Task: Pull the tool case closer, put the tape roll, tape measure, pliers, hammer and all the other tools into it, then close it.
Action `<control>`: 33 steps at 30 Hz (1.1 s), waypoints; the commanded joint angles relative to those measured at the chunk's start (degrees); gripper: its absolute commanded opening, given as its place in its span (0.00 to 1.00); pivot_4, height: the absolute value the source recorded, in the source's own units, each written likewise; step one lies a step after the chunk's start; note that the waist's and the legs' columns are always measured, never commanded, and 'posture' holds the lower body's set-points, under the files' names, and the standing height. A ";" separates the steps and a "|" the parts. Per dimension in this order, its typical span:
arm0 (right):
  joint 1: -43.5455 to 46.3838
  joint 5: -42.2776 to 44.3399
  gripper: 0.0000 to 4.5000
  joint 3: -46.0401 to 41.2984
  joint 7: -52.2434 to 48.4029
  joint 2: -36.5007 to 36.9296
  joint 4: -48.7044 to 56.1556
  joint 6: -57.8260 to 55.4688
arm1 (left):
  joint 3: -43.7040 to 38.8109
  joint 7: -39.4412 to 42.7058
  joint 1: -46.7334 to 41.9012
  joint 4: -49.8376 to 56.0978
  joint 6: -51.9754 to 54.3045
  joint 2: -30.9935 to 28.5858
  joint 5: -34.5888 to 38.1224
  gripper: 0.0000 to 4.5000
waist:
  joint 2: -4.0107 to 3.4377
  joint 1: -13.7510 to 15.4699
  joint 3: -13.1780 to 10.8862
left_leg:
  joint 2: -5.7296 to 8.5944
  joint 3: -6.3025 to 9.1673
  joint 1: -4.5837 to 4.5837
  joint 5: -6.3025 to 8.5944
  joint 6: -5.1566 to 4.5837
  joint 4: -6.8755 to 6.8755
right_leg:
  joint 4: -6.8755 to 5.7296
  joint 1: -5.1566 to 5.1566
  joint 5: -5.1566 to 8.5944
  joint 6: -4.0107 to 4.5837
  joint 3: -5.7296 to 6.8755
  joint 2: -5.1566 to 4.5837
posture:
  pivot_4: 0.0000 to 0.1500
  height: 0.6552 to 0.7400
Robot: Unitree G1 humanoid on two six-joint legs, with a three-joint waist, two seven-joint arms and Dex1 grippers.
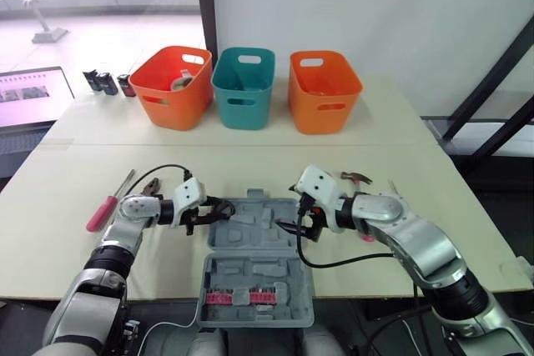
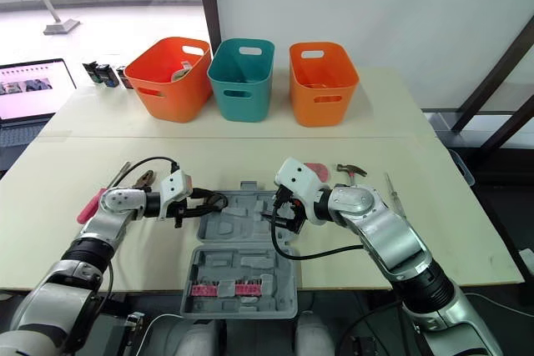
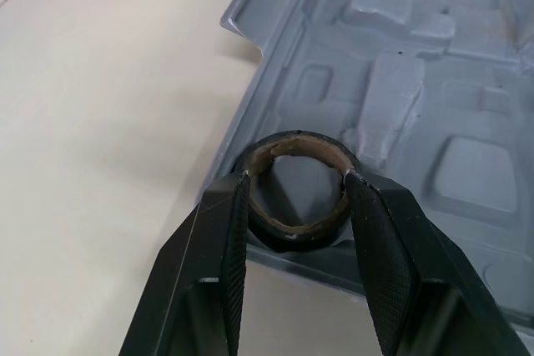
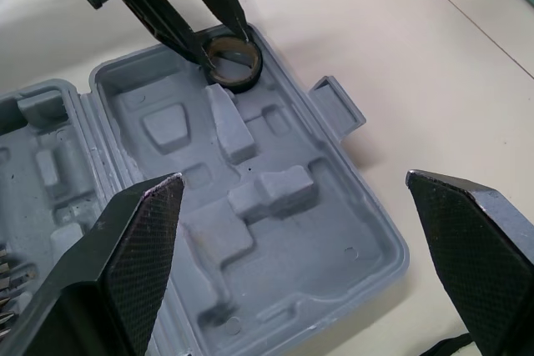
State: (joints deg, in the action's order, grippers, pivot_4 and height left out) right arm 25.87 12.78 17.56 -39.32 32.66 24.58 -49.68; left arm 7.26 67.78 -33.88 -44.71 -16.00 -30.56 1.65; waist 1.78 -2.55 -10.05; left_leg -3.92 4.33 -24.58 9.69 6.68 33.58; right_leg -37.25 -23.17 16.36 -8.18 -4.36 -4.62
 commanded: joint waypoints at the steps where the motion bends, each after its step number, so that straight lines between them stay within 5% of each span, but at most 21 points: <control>1: 0.71 0.58 1.00 -0.95 -0.37 0.05 1.72 0.69 | 1.48 0.49 1.73 -0.17 1.94 -1.49 -2.02 0.42 | -0.01 -0.03 0.00 | 0.00 0.00 0.03 0.00 0.00 -0.01 | 0.00 0.01 0.00 0.00 -0.01 0.00 | 1.00 1.00; 9: 0.52 0.41 1.00 -1.47 -0.65 0.03 1.33 1.54 | -0.45 -0.07 0.83 2.64 5.32 -1.22 0.95 0.42 | -0.01 0.04 0.01 | 0.00 0.00 0.08 0.00 0.00 -0.05 | 0.00 0.04 0.04 0.07 0.00 0.00 | 1.00 1.00; 15: -1.92 1.18 1.00 -5.99 -0.57 0.80 1.05 4.53 | -7.50 3.55 0.68 15.53 17.31 -4.16 12.03 0.42 | 0.03 0.13 -0.03 | 0.00 0.00 0.02 0.00 0.00 -0.06 | 0.01 0.02 0.03 0.05 0.00 0.00 | 1.00 1.00; 21: -12.08 5.22 1.00 -21.68 -2.68 6.19 2.97 7.36 | -18.97 5.56 11.02 28.55 30.55 -18.54 19.50 0.42 | 0.00 -0.14 -0.04 | 0.00 -0.01 0.06 0.00 0.00 -0.24 | 0.12 0.02 0.06 0.09 -0.02 -0.02 | 1.00 1.00; 28: -32.35 6.60 1.00 -41.19 -9.12 13.46 0.91 16.35 | -36.77 2.84 31.82 19.05 22.24 -30.14 17.50 0.42 | -0.03 0.16 -0.07 | -0.02 -0.08 0.17 0.04 0.00 -0.54 | 0.16 -0.08 0.45 0.60 0.00 -0.07 | 1.00 1.00; 31: -37.48 6.61 1.00 -47.36 -11.77 14.80 -2.95 20.41 | -43.27 0.71 37.64 11.34 18.11 -32.27 17.25 0.60 | 0.05 0.06 -0.09 | -0.02 -0.14 0.21 0.05 0.03 -0.39 | 0.18 -0.06 0.40 0.73 -0.01 -0.11 | 1.00 1.00; 33: -40.10 6.27 1.00 -50.68 -13.83 15.70 -6.42 23.48 | -46.63 -1.03 40.09 5.67 15.69 -33.13 17.33 0.81 | 0.09 0.03 -0.07 | -0.02 -0.14 0.23 0.07 0.06 -0.36 | 0.30 -0.11 0.35 0.81 -0.01 -0.14 | 1.00 1.00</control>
State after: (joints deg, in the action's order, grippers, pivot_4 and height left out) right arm -13.38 18.92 -28.88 -51.42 47.00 20.20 -29.18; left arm -34.91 68.39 5.49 -35.50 2.39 -61.96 18.85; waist 1.86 -2.52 -10.13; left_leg -3.94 4.18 -24.29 9.81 6.84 33.22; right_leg -36.86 -23.37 16.70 -7.36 -4.37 -4.78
